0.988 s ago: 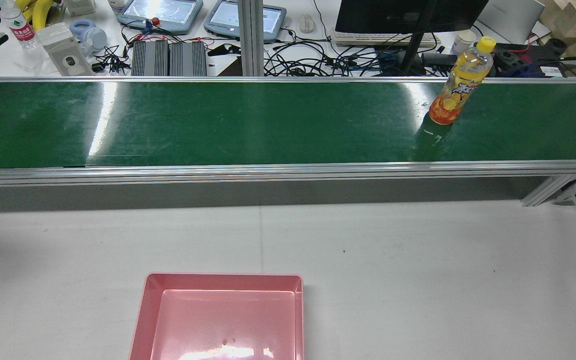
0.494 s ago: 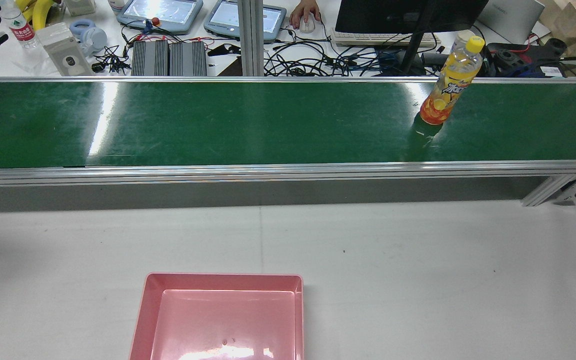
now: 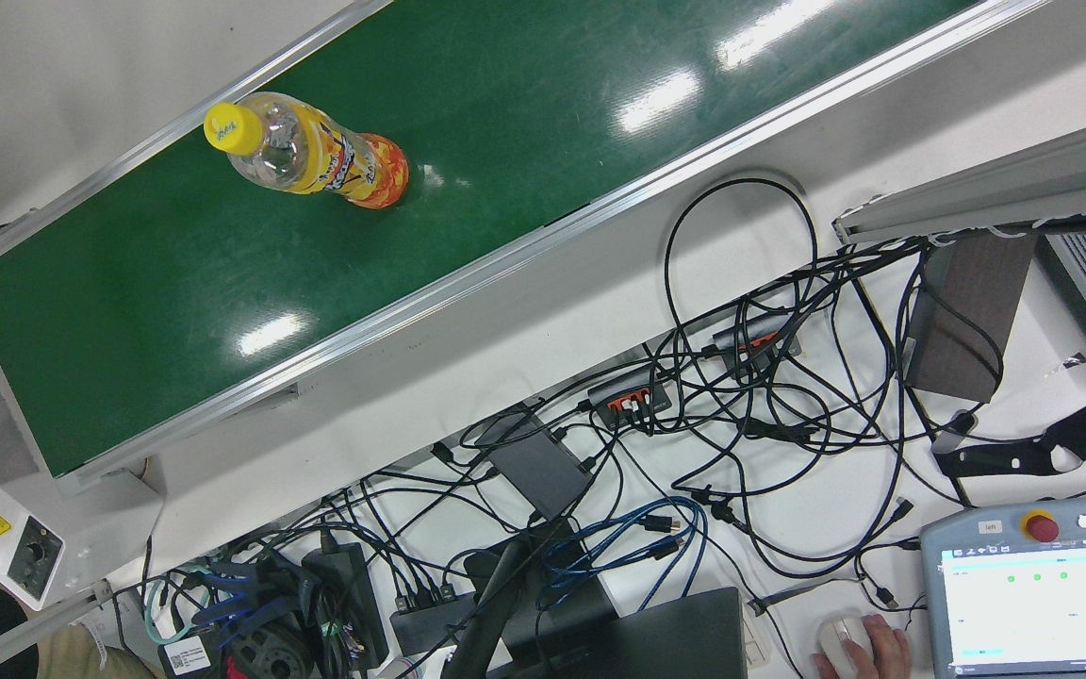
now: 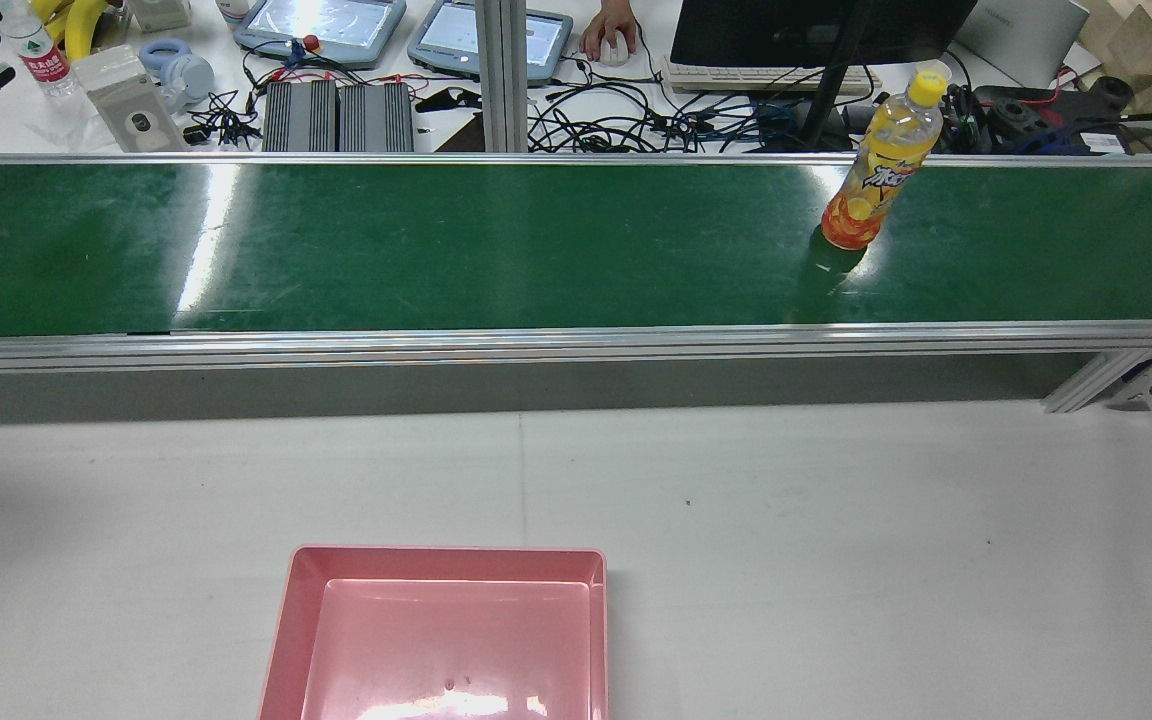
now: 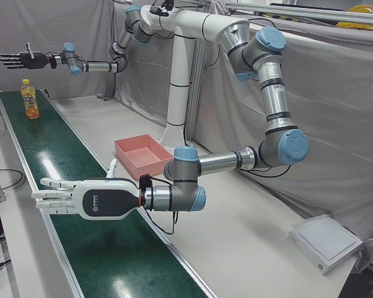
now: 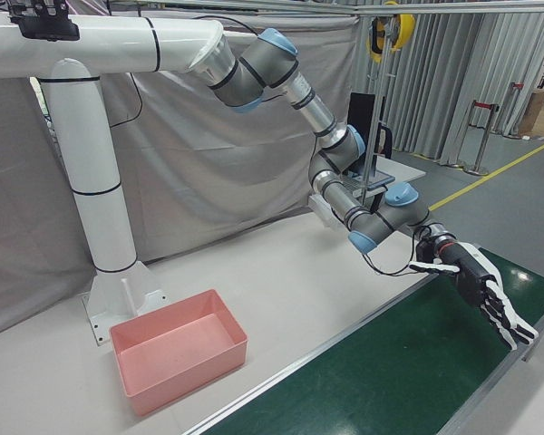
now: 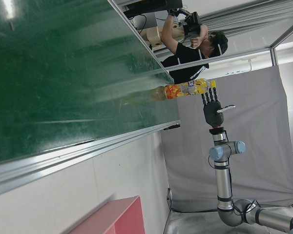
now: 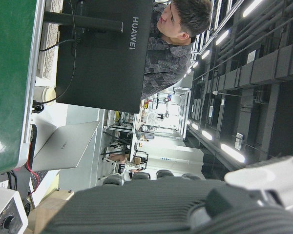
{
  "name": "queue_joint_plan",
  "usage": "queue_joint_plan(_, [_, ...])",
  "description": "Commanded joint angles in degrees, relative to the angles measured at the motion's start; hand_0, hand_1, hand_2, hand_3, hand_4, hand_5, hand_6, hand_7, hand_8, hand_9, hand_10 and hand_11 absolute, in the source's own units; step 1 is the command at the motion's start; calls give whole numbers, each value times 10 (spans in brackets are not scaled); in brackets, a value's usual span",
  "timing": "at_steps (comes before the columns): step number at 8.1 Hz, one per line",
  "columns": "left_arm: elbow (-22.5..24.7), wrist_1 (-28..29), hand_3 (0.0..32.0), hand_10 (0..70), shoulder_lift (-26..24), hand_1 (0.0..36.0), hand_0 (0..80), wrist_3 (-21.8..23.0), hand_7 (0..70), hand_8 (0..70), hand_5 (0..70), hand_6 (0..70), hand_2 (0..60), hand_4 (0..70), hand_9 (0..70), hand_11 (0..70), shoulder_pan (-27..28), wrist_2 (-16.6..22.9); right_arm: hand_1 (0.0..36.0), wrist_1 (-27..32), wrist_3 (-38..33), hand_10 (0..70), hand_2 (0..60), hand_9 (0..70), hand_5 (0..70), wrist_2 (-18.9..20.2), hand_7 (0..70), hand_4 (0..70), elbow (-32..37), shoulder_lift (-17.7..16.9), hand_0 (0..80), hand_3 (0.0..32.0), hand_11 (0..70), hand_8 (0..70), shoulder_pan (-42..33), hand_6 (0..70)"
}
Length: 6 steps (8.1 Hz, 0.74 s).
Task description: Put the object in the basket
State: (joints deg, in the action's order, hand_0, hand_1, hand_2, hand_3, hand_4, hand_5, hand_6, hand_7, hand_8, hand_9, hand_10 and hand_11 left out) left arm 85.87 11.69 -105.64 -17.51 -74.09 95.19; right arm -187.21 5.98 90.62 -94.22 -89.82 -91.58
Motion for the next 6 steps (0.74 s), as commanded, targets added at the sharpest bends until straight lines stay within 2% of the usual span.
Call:
queue_joint_plan(1, [0, 0, 6, 41, 0, 12, 537, 0, 0, 12, 137, 0, 0, 70, 7, 71, 0, 0, 0, 0, 0, 0, 0, 0, 0, 0, 0, 0, 0, 0, 0, 0, 0, 0, 0, 0])
queue_joint_plan(4, [0, 0, 14, 40, 0, 14, 539, -1, 0, 11, 132, 0, 0, 67, 5, 70, 0, 0, 0, 0, 0, 0, 0, 0, 0, 0, 0, 0, 0, 0, 0, 0, 0, 0, 0, 0])
queue_joint_plan(6, [0, 0, 6, 40, 0, 14, 541, -1, 0, 11, 129, 0, 0, 71, 6, 70, 0, 0, 0, 0, 0, 0, 0, 0, 0, 0, 0, 0, 0, 0, 0, 0, 0, 0, 0, 0])
